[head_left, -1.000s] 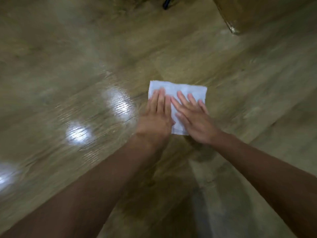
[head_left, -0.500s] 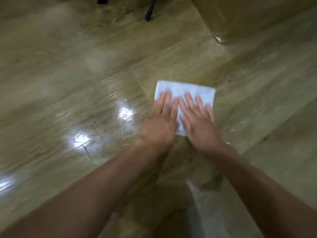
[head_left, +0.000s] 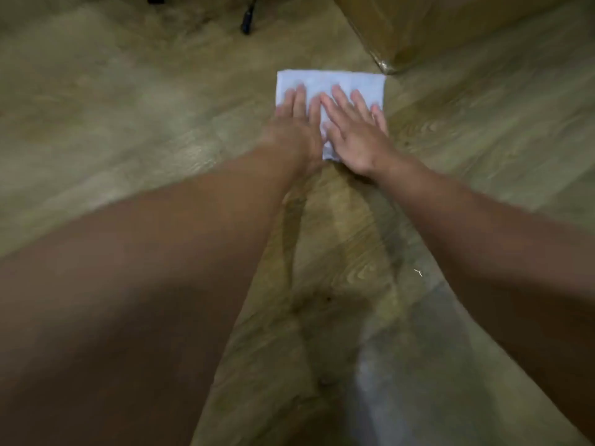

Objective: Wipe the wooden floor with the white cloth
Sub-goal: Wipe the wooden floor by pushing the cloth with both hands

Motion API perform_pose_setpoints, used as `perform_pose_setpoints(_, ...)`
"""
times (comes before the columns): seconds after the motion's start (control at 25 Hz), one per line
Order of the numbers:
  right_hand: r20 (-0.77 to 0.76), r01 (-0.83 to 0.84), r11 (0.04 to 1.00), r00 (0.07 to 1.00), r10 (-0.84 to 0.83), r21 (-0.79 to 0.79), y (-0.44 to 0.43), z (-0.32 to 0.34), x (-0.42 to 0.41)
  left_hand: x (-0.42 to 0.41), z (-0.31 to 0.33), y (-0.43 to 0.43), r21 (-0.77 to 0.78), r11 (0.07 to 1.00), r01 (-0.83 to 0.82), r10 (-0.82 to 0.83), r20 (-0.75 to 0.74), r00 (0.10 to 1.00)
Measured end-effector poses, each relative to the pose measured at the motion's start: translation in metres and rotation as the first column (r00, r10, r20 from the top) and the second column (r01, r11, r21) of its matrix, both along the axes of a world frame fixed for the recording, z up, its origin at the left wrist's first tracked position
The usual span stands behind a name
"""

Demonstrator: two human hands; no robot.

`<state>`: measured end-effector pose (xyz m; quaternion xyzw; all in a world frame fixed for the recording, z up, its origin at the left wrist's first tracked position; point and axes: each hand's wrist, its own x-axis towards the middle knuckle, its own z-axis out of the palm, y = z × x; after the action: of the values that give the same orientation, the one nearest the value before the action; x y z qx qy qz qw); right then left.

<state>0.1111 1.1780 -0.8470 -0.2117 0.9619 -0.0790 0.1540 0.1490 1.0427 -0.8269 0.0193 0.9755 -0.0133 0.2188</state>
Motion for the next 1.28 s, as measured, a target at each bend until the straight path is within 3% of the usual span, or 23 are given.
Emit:
perform_pose_setpoints(0.16,-0.027,0.053,0.998,0.998,-0.052,0.020,0.035,0.011,0.107,0.081,0.014,0.025,0.057,0.976,0.208,-0.209,0.013,0.978)
perform_pose_setpoints(0.24,-0.010,0.033,0.996,0.999,-0.032,0.078,0.053,0.018,0.150,0.137,0.022,0.041,0.088,0.981,0.172,-0.178,0.068,0.982)
perform_pose_setpoints(0.32,0.060,-0.031,0.998,0.998,0.027,0.057,0.062,0.020,0.147,0.156,0.030,0.046,0.164,0.986,0.033,-0.049,0.098,0.994)
perform_pose_setpoints(0.44,0.080,-0.091,0.995,0.993,0.087,0.048,0.051,0.015,0.087,0.110,0.031,0.043,0.227,0.969,-0.103,0.086,0.081,0.993)
perform_pose_setpoints(0.64,0.026,-0.030,0.996,0.999,0.028,0.086,0.029,0.000,0.017,0.022,0.009,0.044,-0.048,0.997,0.053,-0.047,0.125,0.991)
perform_pose_setpoints(0.76,0.079,-0.021,0.999,0.997,0.018,0.043,0.026,0.012,0.023,0.032,0.013,0.034,-0.009,0.999,0.049,-0.048,0.074,0.996)
perform_pose_setpoints(0.88,0.098,-0.010,1.000,0.995,0.008,0.022,0.047,0.017,0.079,0.073,0.014,0.046,0.111,0.992,0.066,-0.070,0.030,0.997)
perform_pose_setpoints(1.0,0.138,0.001,1.000,0.990,-0.002,0.011,0.071,0.021,0.135,0.118,0.008,0.056,0.118,0.986,0.118,-0.121,0.021,0.992)
perform_pose_setpoints(1.28,0.221,0.031,0.996,0.974,-0.048,0.078,0.049,0.020,0.088,0.084,0.008,0.045,0.059,0.994,0.088,-0.091,0.045,0.995)
